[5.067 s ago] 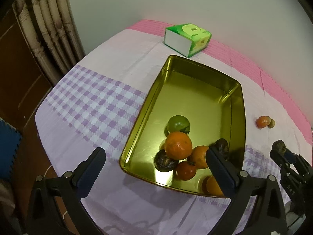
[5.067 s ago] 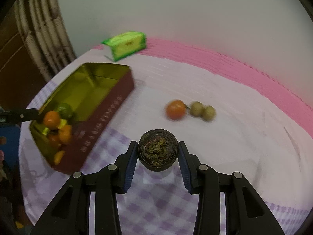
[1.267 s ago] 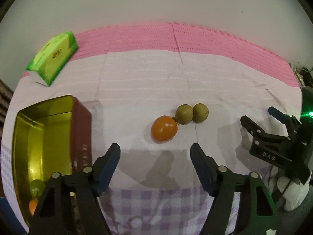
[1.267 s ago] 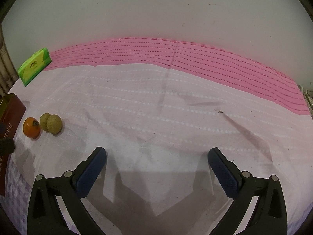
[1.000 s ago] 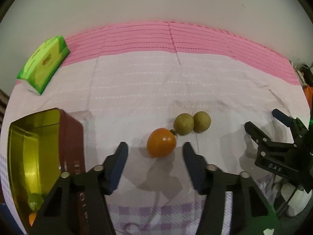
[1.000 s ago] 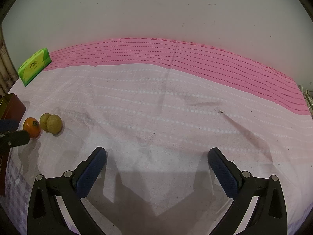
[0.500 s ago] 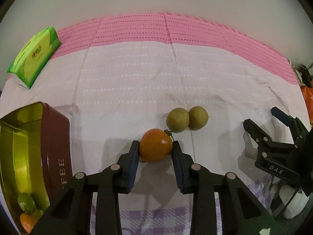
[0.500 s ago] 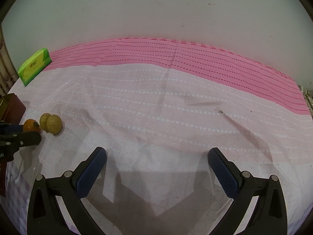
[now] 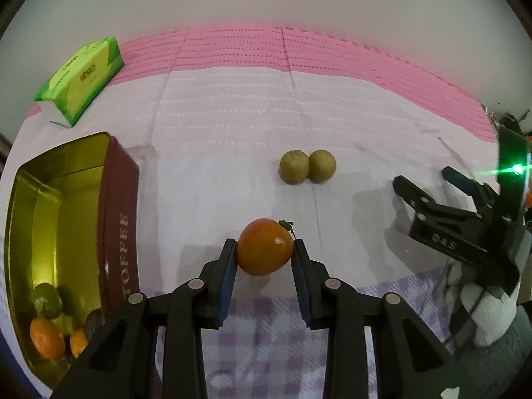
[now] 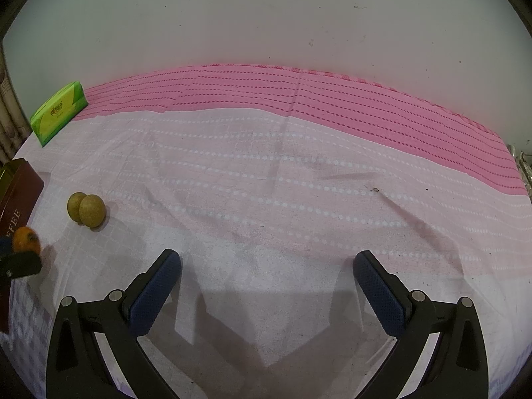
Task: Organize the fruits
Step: 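Carry the tomato into the gold tray and open the left gripper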
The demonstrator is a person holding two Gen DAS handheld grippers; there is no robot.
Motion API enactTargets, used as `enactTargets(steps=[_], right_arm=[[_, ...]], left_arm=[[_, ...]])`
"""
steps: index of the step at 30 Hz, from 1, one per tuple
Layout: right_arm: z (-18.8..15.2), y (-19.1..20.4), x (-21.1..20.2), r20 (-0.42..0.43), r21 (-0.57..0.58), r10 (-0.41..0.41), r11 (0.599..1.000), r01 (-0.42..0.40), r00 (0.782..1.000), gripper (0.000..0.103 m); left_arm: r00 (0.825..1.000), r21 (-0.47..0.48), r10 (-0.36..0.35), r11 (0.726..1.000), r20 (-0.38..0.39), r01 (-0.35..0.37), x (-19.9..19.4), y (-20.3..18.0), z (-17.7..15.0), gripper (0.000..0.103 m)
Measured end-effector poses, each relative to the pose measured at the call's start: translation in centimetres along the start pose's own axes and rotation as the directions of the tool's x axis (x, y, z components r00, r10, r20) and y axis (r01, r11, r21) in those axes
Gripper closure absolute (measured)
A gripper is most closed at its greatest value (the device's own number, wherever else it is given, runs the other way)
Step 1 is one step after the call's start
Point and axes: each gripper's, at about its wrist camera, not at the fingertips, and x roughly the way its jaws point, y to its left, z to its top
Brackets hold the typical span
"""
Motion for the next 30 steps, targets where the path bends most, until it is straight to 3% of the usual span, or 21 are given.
enactTargets(steps=[7,16,30], right_arm=[[0.0,0.0,0.0,0.000,0.000,0.000,1.000,0.000,1.000,0.000],[0.0,0.0,0.0,0.000,0.001,0.000,1.000,0.000,1.000,0.000],[0.0,0.0,0.0,-0.001,0.001,0.000,1.000,0.000,1.000,0.000]], left_arm=[[0.999,-0.014,-0.003,1.000,0.040,0.004,-2.7,0.6,-0.6,0.074],[0.993,-0.085,0.043,0.996,0.110,-0.034,-6.2,4.9,-0.1,0.074],[0.990,-0.232,0.140,0.964,0.033,-0.129,-4.6,13.3,-0.9,0.074]])
